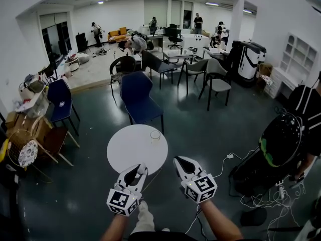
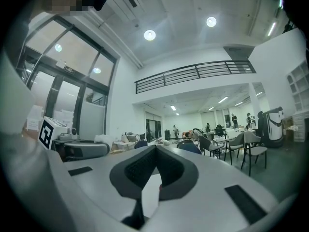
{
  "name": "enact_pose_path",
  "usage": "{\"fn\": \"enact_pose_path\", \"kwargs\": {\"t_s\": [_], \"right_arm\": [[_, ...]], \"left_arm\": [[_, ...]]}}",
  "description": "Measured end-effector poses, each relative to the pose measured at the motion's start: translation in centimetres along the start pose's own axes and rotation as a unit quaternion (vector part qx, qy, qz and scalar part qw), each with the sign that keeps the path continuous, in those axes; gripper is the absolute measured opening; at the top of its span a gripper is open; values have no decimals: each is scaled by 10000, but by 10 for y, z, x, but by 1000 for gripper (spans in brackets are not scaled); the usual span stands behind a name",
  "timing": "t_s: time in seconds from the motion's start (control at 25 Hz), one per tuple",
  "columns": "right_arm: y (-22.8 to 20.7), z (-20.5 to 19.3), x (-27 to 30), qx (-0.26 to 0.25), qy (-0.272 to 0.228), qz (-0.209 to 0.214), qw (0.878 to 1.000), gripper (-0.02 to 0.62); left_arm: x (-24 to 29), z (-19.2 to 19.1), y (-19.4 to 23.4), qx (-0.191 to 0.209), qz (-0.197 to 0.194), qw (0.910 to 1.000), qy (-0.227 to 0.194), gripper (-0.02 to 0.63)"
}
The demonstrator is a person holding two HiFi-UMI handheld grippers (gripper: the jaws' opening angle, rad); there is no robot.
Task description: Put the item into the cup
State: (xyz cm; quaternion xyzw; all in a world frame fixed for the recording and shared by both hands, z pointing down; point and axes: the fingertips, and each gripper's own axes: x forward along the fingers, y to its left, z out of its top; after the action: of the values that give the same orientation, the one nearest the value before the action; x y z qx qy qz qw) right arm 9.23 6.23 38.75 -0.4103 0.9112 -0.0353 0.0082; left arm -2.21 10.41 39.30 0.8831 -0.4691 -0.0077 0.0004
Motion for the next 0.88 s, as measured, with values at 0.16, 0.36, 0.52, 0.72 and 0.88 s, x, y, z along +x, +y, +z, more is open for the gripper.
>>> {"fn": "enact_pose_path", "kwargs": {"t_s": [0.16,0.36,0.52,0.72,0.88], "right_arm": [[-10,-5,30,11,46,-35,10000,15],[-29,-11,75,67,102,-105,9999,15],[-38,-15,110,92,150,-145,9997,15],[-56,-17,159,118,189,-198,9996,15],[-66,-17,197,154,225,-229,9994,15]], "left_arm": [[18,-5,27,-42,-31,10000,15,101],[47,-11,69,-100,-84,9999,39,101],[63,-16,101,-162,-86,9998,68,101],[91,-20,146,-216,-86,9997,115,101],[110,-22,183,-257,-94,9995,134,101]]}}
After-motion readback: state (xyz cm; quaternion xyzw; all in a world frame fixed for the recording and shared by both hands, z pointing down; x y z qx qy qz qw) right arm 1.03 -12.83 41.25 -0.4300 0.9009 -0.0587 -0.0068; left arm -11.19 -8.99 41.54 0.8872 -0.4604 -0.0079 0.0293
